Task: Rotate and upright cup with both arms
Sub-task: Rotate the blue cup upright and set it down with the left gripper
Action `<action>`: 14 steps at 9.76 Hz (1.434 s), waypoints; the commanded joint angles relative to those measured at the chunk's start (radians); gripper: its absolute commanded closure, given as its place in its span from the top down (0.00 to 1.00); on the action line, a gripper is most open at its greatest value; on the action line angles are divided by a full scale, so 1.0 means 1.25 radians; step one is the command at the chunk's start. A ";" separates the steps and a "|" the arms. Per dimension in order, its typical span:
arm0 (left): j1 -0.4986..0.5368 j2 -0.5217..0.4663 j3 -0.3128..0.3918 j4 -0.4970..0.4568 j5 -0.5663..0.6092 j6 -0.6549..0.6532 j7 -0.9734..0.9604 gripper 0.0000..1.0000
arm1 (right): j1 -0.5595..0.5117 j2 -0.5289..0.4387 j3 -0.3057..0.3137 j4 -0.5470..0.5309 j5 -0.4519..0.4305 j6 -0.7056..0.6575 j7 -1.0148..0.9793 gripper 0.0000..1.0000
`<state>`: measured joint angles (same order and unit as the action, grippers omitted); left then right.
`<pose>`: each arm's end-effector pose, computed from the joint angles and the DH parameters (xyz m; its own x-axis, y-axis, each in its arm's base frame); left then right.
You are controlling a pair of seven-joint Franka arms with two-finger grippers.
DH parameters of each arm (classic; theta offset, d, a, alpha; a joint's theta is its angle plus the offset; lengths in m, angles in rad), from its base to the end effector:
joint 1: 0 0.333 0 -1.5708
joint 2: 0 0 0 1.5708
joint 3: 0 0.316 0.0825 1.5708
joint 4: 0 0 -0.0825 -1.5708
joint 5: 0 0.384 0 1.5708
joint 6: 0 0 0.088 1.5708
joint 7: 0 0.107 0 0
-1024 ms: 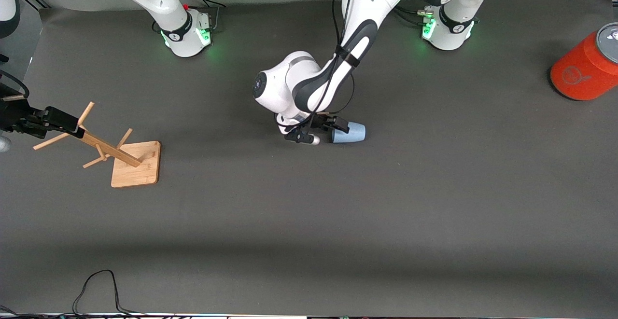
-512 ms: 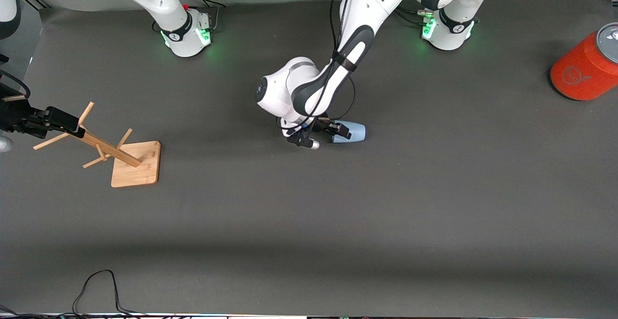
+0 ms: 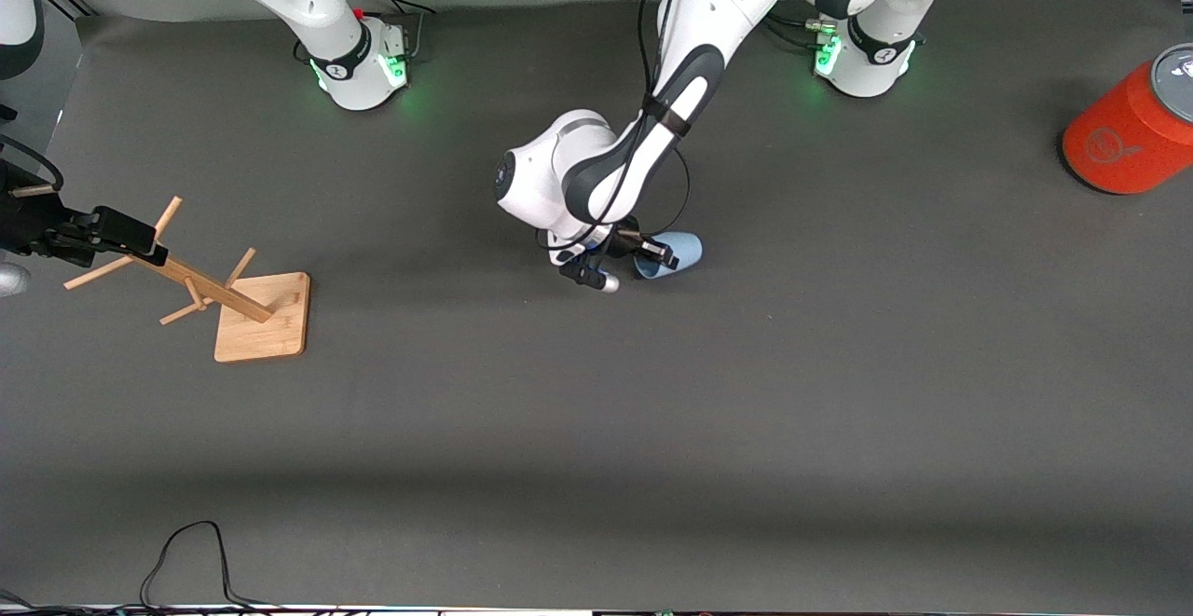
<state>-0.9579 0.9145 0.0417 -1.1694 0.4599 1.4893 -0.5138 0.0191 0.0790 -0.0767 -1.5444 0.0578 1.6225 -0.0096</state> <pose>0.4575 -0.5254 0.2182 0.8824 -0.3816 -0.2753 -0.4651 -0.6186 -0.6332 0.5823 -0.0259 0.5969 0.9987 -0.0507 -0.0002 -0.0507 -0.9974 -0.0517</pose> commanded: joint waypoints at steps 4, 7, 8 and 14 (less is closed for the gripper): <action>0.185 -0.154 0.039 0.144 -0.215 -0.107 0.062 0.00 | -0.005 -0.012 0.006 0.000 -0.012 -0.003 -0.013 1.00; 0.275 -0.253 0.040 0.116 -0.386 -0.037 -0.004 0.00 | -0.005 -0.013 0.006 0.000 -0.031 -0.002 -0.016 1.00; 0.283 -0.275 0.041 0.074 -0.414 0.012 -0.022 0.00 | -0.005 -0.013 0.006 0.000 -0.032 -0.002 -0.016 1.00; 0.267 -0.414 0.035 -0.367 -0.418 0.458 -0.137 0.00 | -0.005 -0.013 0.006 -0.004 -0.036 -0.002 -0.022 1.00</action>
<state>-0.6045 0.4856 0.0854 -1.4427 -0.0565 1.9469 -0.6407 0.0185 0.0781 -0.0745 -1.5425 0.0257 1.6229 -0.0108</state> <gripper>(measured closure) 0.930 0.000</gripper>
